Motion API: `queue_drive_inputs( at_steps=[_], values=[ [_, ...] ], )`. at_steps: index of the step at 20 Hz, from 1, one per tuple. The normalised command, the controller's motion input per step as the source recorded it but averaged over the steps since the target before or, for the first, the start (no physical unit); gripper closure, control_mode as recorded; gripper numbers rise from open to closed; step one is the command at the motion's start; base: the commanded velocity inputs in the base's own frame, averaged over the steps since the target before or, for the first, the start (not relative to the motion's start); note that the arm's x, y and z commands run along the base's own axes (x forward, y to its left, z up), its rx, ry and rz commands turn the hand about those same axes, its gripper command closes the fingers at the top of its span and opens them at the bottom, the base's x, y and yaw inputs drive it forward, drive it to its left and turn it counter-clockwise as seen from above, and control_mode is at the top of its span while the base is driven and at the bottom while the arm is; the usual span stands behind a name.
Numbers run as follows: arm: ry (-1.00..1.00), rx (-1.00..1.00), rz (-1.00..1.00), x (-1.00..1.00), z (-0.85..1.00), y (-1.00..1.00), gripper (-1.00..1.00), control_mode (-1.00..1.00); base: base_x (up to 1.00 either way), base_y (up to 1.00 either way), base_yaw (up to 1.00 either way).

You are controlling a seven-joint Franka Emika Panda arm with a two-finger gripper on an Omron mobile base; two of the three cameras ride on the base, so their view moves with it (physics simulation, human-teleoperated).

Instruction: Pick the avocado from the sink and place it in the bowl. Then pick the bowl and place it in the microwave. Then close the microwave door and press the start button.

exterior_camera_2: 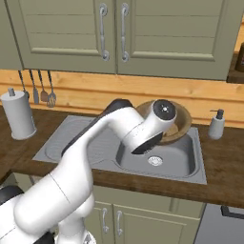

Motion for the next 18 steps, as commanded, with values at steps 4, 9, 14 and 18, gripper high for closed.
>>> queue_drive_inputs(
  at_steps=[4, 9, 14, 18],
  values=[
    [0.01, -0.13, 0.12, -0.25, 0.49, 0.83, 1.00, -1.00, 0.00, 0.00, 0.00],
    [-0.01, -0.10, 0.00, -0.27, 0.25, 0.51, 1.00, -1.00, 0.00, 0.00, 0.00],
    [-0.03, -0.03, 0.00, -0.16, 0.07, 0.09, 1.00, 1.00, -0.38, 0.00, 0.00],
    [0.00, 0.00, 0.00, 0.00, 0.00, 0.00, 1.00, 1.00, -0.85, -0.13, 0.00]
  ],
)
